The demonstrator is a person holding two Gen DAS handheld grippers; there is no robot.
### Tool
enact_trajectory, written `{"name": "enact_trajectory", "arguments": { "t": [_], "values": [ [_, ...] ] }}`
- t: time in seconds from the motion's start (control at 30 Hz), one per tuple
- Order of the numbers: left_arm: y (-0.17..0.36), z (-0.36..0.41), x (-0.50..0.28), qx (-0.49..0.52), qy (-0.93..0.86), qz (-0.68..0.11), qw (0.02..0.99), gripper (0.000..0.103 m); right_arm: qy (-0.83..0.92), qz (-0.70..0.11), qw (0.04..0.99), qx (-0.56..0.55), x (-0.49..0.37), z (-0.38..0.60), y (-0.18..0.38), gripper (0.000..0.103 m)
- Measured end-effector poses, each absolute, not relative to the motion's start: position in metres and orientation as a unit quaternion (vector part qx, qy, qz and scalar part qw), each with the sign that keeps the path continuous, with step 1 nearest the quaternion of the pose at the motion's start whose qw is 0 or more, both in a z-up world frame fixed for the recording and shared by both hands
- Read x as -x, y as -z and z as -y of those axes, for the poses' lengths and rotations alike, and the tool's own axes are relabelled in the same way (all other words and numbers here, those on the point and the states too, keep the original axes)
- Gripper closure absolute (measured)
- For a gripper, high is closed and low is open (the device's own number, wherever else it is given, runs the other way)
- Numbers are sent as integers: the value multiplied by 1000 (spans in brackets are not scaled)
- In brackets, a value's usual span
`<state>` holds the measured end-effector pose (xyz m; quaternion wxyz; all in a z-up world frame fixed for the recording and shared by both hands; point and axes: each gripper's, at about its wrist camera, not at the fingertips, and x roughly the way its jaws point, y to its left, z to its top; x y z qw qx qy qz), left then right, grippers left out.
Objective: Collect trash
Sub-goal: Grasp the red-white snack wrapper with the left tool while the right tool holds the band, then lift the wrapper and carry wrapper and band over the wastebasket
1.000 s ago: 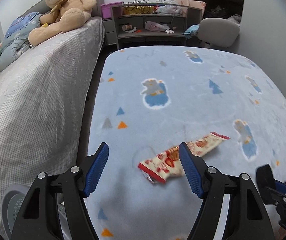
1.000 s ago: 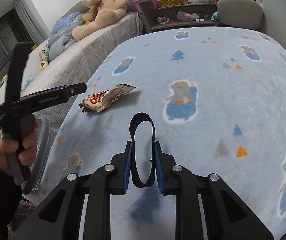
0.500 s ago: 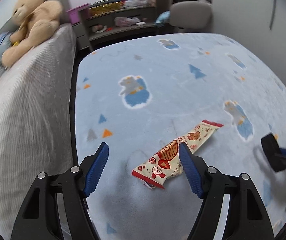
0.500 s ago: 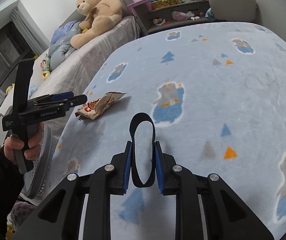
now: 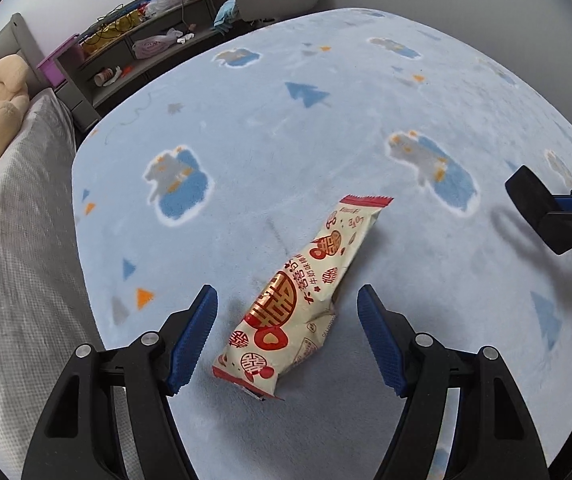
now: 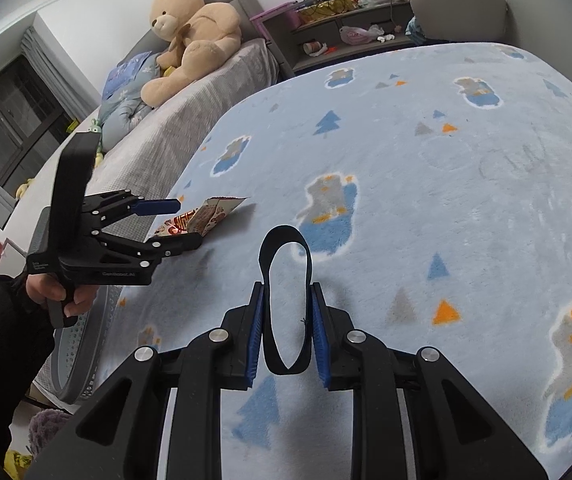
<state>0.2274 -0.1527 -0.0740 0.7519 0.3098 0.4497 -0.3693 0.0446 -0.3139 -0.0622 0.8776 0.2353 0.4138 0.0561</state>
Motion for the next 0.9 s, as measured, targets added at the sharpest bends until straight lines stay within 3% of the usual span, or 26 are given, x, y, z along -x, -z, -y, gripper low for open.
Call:
{"name": "enact_trajectory", "arguments": {
  "t": [0.37, 0.43, 0.5, 0.7, 0.9],
  "values": [
    [88, 149, -241, -255, 355, -477, 763, 34, -56, -414, 876, -240, -43, 316, 61, 80],
    [88, 147, -239, -242, 351, -478, 768, 40, -56, -413, 877, -240, -43, 316, 62, 80],
    [87, 145, -233, -229, 348, -479, 773, 53, -57, -412, 877, -240, -42, 316, 61, 80],
    [83, 139, -210, -178, 316, -489, 794, 62, -59, -407, 880, -238, -42, 315, 58, 80],
    [74, 119, -172, -110, 280, -496, 815, 62, -61, -409, 881, -230, -40, 306, 52, 80]
  ]
}}
